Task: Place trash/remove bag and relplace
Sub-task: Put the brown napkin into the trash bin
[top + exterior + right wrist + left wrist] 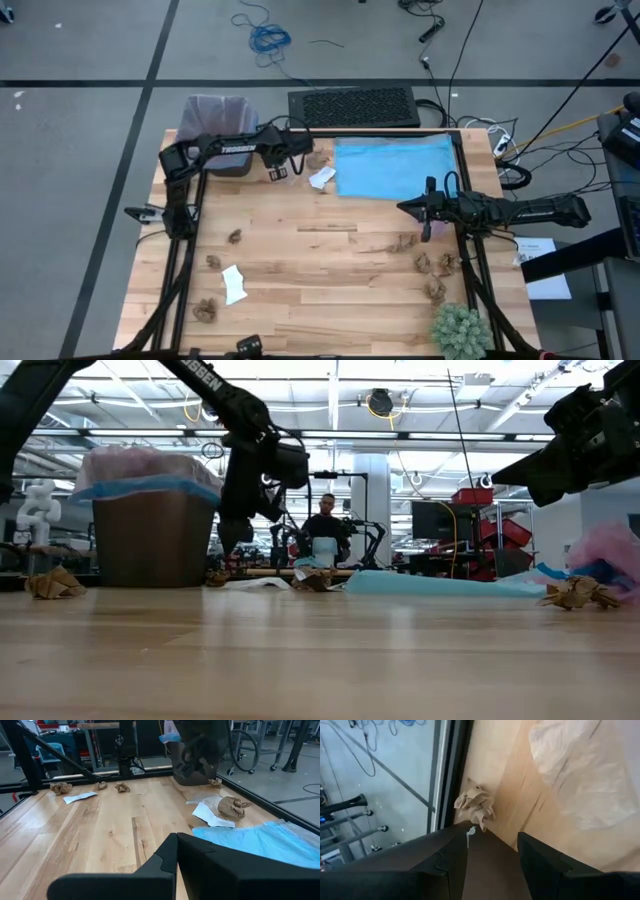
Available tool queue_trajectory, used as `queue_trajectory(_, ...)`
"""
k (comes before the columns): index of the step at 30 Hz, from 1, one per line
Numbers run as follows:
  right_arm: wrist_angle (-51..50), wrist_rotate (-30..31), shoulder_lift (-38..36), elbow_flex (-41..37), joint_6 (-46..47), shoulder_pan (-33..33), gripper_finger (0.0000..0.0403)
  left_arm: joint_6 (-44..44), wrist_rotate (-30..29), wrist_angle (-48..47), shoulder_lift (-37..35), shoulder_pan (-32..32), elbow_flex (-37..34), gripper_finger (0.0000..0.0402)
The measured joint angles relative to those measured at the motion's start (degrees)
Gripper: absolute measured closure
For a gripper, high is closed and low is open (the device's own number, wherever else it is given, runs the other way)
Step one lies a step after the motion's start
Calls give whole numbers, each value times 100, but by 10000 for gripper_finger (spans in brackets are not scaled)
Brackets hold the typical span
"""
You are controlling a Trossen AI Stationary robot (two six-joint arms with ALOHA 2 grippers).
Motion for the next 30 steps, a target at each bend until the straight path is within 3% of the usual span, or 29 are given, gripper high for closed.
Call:
queue_trajectory(11,1,1,0,0,1,0,403,264,168,684,-4,653,-569,233)
queue_trajectory(25,-1,1,0,0,1,2,403,767,227,1264,-4,769,-736,233)
queue_trajectory(30,-1,1,0,2,1,0,403,806,535,1343,-4,909,-736,233)
